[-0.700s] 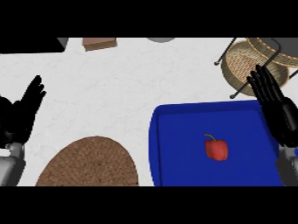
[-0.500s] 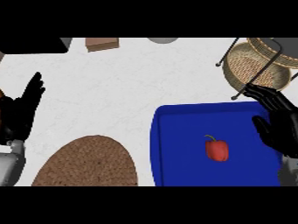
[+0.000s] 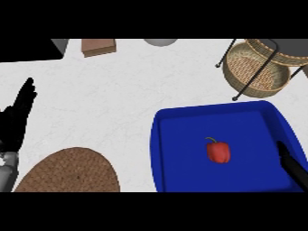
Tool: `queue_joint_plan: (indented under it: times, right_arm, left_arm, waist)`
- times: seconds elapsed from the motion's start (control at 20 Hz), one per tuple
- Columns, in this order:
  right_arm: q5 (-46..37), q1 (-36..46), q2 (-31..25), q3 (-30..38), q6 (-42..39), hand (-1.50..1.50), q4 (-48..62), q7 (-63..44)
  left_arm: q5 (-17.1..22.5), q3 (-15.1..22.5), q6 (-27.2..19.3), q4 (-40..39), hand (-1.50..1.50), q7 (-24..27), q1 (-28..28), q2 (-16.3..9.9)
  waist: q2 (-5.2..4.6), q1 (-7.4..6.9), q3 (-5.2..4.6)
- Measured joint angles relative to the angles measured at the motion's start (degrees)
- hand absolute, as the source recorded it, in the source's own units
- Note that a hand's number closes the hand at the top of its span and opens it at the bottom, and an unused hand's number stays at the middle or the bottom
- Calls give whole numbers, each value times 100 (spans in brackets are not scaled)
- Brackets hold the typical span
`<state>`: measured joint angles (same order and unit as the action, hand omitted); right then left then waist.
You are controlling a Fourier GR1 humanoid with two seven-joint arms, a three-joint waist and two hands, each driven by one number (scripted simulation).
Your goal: Pick the bell pepper from the tray and place it in the tiered basket
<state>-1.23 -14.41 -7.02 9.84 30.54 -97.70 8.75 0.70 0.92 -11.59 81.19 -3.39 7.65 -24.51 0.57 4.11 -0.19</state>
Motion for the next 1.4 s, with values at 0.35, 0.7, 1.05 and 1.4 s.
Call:
queue_joint_plan:
  times: [0.35,0.7,1.05,1.4]
  right_arm:
    - [-1534,-1836,-22,-884,357,-150,-1555,-1046]
    - [-2985,-2669,-823,-1465,-652,-150,-2761,-3065]
    - [-3895,-1723,-947,-1882,-1807,-150,-3494,-5770]
    - [-4490,-75,-611,-2398,-2786,-150,-3152,-7328]
  left_arm:
    - [-125,140,21,107,0,49,-28,81]
    - [-218,291,54,214,0,-44,127,149]
    - [-321,366,56,134,0,-31,259,259]
    - [-326,315,132,72,0,-14,265,311]
  waist:
    - [-49,-238,-16]
    - [-127,-466,-31]
    - [-132,-585,-18]
    - [-100,-576,-4]
